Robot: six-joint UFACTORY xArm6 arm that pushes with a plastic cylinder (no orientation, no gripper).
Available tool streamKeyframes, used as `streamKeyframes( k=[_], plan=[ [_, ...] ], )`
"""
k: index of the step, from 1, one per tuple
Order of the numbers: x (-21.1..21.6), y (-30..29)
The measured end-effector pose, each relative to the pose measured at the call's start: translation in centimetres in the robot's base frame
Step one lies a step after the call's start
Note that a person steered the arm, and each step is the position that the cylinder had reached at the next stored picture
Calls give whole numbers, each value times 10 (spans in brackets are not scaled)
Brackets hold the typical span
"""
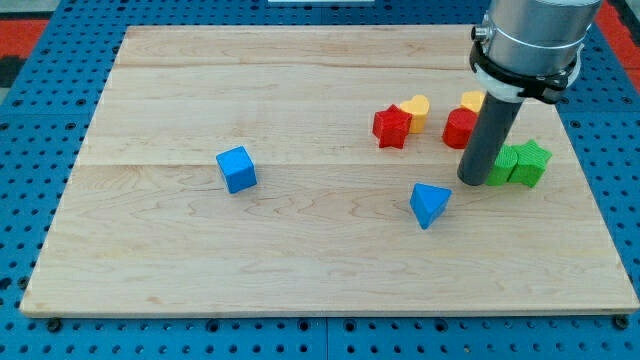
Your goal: Push the blue triangle towards the down of the board
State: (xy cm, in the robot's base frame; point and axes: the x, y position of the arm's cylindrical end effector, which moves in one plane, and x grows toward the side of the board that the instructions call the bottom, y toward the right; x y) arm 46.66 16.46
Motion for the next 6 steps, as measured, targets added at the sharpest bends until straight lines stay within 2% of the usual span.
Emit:
streamKeyframes(
  k=[6],
  plan=[
    [41,-98]
  ],
)
